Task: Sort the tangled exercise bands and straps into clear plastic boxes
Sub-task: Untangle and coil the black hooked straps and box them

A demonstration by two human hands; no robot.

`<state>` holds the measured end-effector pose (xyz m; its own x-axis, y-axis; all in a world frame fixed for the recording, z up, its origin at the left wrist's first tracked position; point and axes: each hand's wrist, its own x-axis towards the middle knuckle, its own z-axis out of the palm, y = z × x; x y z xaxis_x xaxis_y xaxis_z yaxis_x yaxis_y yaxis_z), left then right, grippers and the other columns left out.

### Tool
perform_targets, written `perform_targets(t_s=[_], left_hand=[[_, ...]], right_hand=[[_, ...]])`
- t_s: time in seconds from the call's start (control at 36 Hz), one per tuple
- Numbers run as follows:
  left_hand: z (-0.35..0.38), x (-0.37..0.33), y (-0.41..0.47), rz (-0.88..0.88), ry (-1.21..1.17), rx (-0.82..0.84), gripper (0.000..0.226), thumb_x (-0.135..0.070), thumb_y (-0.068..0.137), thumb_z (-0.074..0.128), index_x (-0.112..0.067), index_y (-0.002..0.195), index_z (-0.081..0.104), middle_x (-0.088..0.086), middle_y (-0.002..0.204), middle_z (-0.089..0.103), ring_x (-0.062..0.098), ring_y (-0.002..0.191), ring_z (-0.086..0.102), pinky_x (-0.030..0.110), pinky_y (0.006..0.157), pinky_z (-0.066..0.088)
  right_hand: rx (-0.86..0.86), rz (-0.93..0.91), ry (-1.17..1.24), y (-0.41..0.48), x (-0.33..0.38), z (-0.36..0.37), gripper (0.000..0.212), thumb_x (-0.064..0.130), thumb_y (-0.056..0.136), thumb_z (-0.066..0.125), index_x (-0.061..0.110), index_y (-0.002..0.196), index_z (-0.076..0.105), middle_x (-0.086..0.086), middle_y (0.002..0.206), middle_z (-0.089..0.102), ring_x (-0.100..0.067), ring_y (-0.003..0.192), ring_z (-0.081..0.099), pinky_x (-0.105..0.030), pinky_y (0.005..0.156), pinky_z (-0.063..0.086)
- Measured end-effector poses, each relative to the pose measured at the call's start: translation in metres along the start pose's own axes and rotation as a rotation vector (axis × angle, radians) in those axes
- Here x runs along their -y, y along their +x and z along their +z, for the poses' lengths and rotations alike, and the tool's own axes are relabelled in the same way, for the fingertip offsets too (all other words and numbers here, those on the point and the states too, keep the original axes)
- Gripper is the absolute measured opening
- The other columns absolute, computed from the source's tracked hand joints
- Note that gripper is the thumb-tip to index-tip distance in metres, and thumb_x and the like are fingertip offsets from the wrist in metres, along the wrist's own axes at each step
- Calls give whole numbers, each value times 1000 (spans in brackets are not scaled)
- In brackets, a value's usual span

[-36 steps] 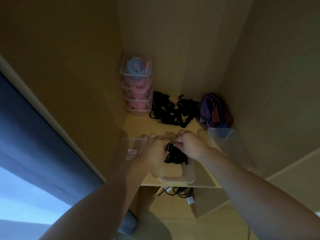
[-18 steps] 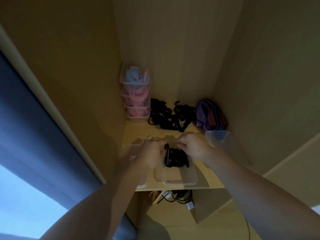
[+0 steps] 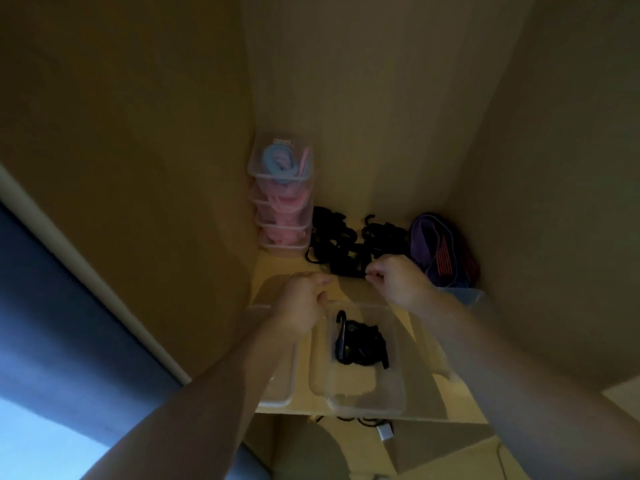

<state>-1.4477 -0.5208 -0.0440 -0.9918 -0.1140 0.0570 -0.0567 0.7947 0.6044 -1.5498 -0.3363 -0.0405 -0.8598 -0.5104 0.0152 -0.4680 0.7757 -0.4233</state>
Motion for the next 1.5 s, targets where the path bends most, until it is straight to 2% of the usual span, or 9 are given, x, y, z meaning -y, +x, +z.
perform_targets(t_s=[0.19,0.28,0.36,0.47,0.58,0.83,1.0,1.19,1.5], left_hand=[[11,1,29,-86,-38,-50,31,-13,93,57,-12,124,63,8,119,64,19,107,60,11,84,36],[15,0,40,-72,0,-68,31,-12,93,57,-10,122,64,10,119,64,21,106,61,10,82,34],[18,1,51,-45,18,-82,29,-9,91,55,-9,119,65,10,114,66,22,102,63,11,80,35],[18,2,65,-9,10,-111,30,-7,92,53,-8,119,65,9,110,69,21,99,64,16,81,41],[21,4,82,51,6,-153,32,-7,89,57,-14,118,67,3,108,68,17,95,63,20,81,46],[31,8,105,165,33,-182,33,-3,84,58,-12,113,69,4,107,70,21,96,62,32,83,52],[23,0,122,209,20,-210,30,-4,86,58,-11,114,69,5,107,69,23,99,59,32,83,50],[-7,-31,147,300,-56,-290,32,-14,92,60,-7,123,62,10,110,66,22,101,60,33,88,49],[-63,-92,155,343,-385,-203,20,-17,96,55,-25,114,59,4,94,68,16,85,63,30,78,49]], right_hand=[[114,81,-2,51,-41,-8,24,19,97,53,5,105,70,-14,97,71,-22,77,65,-34,70,54],[137,92,-14,68,-51,-9,28,17,98,52,3,119,65,-16,119,65,-28,106,62,-41,93,50],[149,62,-22,82,-55,-5,36,16,99,50,7,134,55,-12,135,56,-25,123,53,-31,103,42],[178,49,-79,95,-54,3,28,15,98,49,2,118,64,-17,115,66,-31,103,62,-43,91,49],[201,20,-164,104,-55,11,21,9,94,49,13,98,69,-9,94,69,-23,80,63,-40,74,54],[147,37,-214,117,-57,16,24,2,93,48,9,100,70,-11,103,63,-25,92,61,-29,75,47],[-65,-28,-7,115,-50,0,22,4,92,52,9,100,72,-9,100,63,-25,89,61,-36,80,50],[-262,-122,355,108,-9,-66,25,8,94,58,11,117,67,4,104,60,-5,92,55,2,76,36],[-414,-240,791,101,36,-140,24,-5,87,62,17,97,68,2,89,68,11,74,60,-9,76,45]])
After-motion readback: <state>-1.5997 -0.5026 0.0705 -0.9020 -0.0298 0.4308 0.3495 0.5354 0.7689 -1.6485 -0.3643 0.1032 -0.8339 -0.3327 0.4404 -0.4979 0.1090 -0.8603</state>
